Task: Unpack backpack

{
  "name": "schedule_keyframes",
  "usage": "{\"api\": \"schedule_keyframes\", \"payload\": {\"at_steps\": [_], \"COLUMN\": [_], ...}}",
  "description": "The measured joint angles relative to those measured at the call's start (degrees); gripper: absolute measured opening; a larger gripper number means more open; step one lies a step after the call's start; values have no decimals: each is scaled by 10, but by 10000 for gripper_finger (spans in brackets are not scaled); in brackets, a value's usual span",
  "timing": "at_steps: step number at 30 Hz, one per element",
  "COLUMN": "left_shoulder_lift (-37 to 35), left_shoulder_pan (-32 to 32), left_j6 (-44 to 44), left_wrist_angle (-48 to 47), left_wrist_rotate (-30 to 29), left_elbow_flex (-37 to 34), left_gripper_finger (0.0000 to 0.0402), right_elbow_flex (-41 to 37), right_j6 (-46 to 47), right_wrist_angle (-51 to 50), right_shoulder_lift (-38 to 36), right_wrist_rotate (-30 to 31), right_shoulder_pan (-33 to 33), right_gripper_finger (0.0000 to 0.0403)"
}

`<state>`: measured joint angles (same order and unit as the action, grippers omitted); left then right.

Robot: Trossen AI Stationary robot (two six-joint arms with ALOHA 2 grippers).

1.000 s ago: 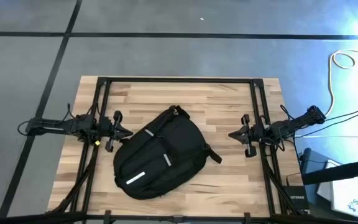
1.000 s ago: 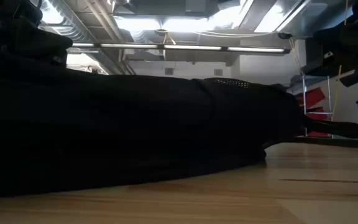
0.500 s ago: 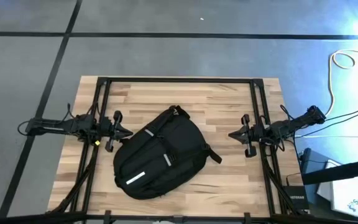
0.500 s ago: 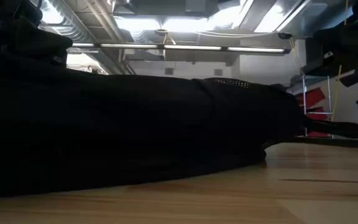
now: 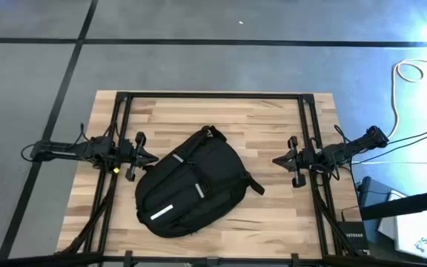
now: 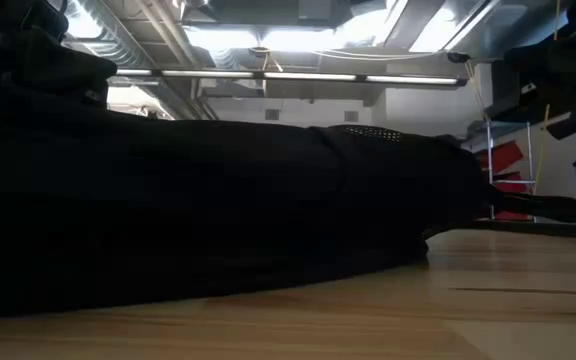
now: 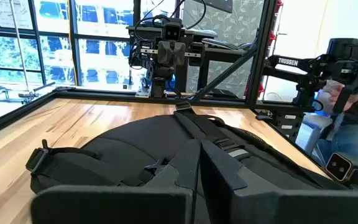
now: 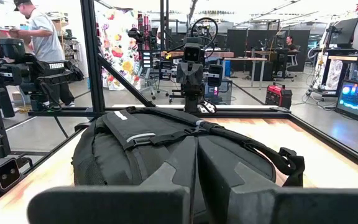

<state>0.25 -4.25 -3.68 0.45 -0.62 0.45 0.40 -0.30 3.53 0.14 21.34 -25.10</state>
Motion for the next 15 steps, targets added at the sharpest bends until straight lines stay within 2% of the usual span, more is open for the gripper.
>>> {"api": "schedule_keyframes", "payload": {"at_steps": [15], "left_shoulder_lift": [0], "left_shoulder_pan": [0], "left_j6": [0], "left_wrist_angle": [0], "left_wrist_rotate": [0], "left_elbow_flex": [0], "left_gripper_finger": [0], "right_elbow_flex": [0], "right_j6": [-3], "right_wrist_angle": [3], "right_shoulder_lift": [0], "right_wrist_rotate": [1], "right_shoulder_pan": [0], "right_gripper_finger": [0]}}
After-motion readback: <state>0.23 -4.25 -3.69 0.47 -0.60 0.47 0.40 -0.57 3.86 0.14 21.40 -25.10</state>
